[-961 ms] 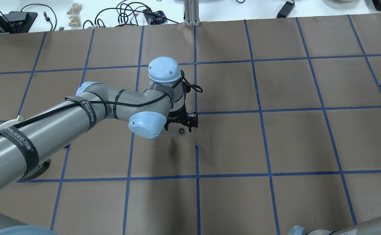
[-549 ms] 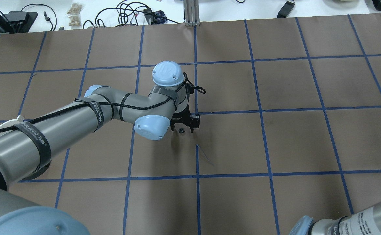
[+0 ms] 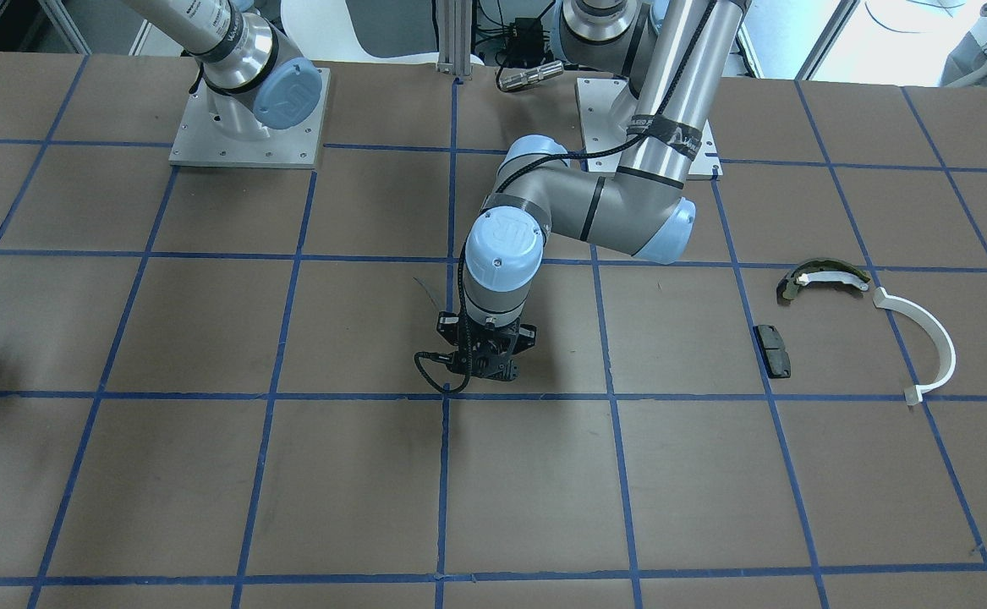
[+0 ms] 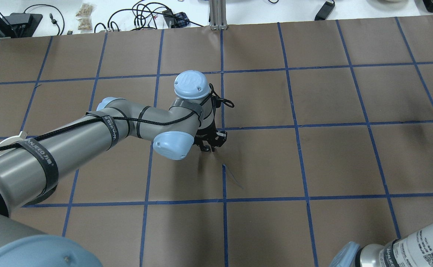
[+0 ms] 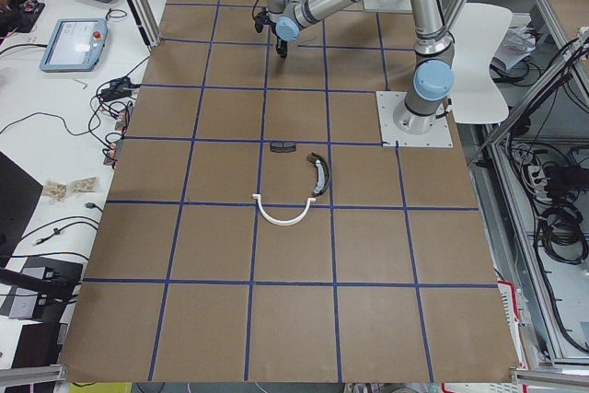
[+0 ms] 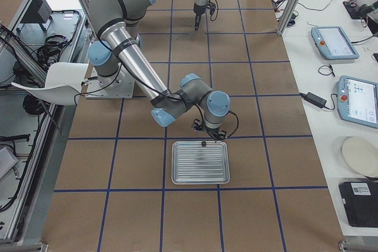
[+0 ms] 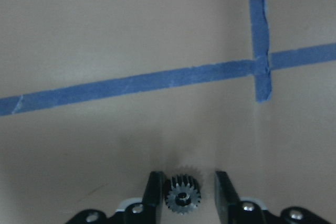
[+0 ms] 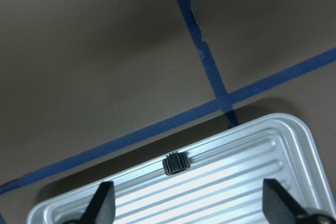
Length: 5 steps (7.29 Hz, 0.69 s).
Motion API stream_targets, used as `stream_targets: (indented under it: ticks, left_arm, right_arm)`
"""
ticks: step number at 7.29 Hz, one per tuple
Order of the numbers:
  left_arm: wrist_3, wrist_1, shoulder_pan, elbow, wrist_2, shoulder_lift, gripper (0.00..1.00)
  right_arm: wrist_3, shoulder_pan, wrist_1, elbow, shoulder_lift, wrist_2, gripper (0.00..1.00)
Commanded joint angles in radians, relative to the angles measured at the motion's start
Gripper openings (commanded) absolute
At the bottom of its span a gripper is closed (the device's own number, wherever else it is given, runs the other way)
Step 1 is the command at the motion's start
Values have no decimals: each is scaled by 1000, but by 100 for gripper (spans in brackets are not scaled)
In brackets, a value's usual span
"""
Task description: Place bearing gear from tray to pile
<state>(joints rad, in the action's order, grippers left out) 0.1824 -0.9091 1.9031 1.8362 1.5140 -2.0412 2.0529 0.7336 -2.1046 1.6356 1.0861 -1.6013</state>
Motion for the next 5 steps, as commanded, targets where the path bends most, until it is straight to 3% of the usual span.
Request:
stream_targets:
  ticks: [1,3,5]
  left_arm:
    - [-3,-2,-1,-8,5,1,0]
    - [-7,-26,-10,-23,11,28,0]
    - [-110,-174,-134,-137,58,56,0]
  right_arm:
    - [161,-6,-52,3,-43,1,100]
    - [190,-19,-80,4,-75,1,100]
    - [193,-23,-78,6,-80,0,99]
